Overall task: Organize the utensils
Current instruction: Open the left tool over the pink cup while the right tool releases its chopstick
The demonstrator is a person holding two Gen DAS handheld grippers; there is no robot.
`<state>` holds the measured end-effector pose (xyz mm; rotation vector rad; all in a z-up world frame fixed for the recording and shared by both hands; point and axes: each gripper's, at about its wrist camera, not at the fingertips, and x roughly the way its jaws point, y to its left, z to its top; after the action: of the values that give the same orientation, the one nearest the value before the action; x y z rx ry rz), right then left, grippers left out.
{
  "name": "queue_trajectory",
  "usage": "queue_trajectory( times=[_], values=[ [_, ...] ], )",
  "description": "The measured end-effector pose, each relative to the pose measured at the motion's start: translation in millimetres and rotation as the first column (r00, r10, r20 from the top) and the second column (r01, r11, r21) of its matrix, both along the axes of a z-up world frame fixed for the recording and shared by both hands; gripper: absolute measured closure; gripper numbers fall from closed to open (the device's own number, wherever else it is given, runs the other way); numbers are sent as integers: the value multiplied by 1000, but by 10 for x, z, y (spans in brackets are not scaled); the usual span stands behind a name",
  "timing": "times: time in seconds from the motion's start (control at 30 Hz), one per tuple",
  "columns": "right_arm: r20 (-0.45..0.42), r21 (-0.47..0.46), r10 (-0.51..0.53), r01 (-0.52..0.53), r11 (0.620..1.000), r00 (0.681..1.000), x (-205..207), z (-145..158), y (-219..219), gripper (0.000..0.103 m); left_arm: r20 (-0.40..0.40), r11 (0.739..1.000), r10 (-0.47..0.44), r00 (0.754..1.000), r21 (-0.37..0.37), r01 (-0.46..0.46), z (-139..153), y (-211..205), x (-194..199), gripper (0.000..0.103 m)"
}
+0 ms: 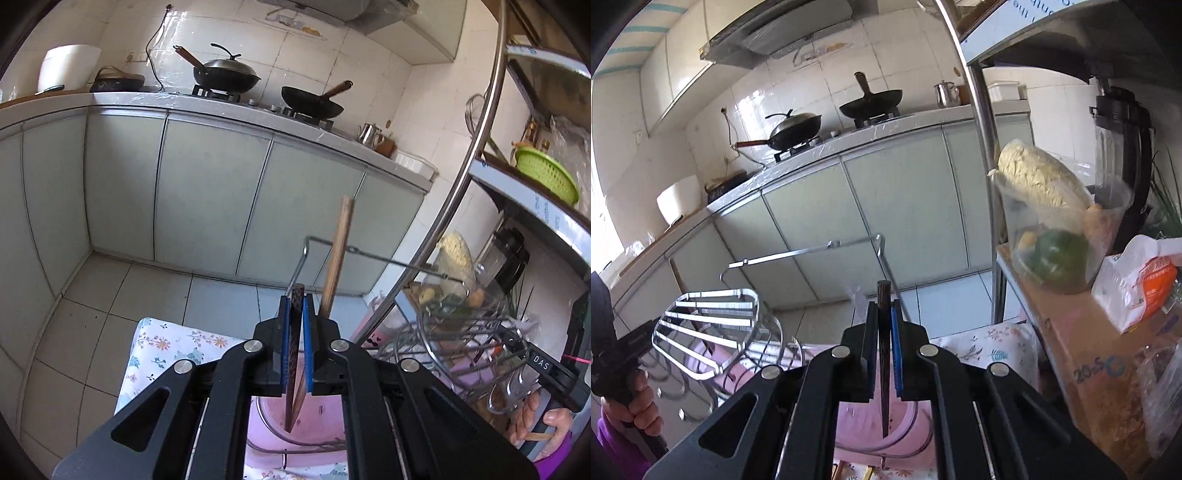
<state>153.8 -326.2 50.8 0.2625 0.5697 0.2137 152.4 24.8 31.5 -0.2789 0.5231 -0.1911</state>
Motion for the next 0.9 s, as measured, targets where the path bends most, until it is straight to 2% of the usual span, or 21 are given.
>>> queue_trajectory(
  times=[0.07, 0.13, 0.17, 0.23, 0.27, 0.3, 0.47, 0.67, 0.9],
  values=[
    [-7, -10, 5, -5, 1000, 1000, -6, -33, 32, 95, -17, 1000, -8, 1000, 0, 8, -20, -11, 7, 97],
    [-5, 1, 14, -14, 1000, 1000, -12, -54, 34, 91, -19, 1000, -2, 1000, 2, 2, -12, -8, 5, 91],
    [-4, 3, 15, -15, 1000, 1000, -18, -51, 32, 86, -19, 1000, 4, 1000, 0, -4, 2, 4, 5, 89],
    [3, 8, 22, -22, 1000, 1000, -43, -26, 28, 79, -21, 1000, 11, 1000, -13, -11, 20, 36, 5, 75],
    [10, 10, 27, -27, 1000, 1000, -65, -4, 25, 71, -25, 1000, 13, 1000, -28, -14, 34, 65, 8, 73],
    [18, 12, 30, -30, 999, 999, -86, 23, 20, 68, -28, 999, 12, 1000, -42, -14, 45, 92, 9, 72],
    [41, 24, 25, -26, 999, 999, -181, 132, -20, 68, -21, 997, 22, 1000, -72, -23, 132, 178, -45, 71],
    [67, 13, -8, 8, 1000, 998, -509, 177, -90, 68, 5, 998, 34, 999, -49, -34, 220, 246, -335, 71],
    [-10, 14, -9, 9, 1000, 1000, -804, -36, -139, 68, -41, 999, 35, 999, -28, -36, 91, 278, -691, 71]
  ],
)
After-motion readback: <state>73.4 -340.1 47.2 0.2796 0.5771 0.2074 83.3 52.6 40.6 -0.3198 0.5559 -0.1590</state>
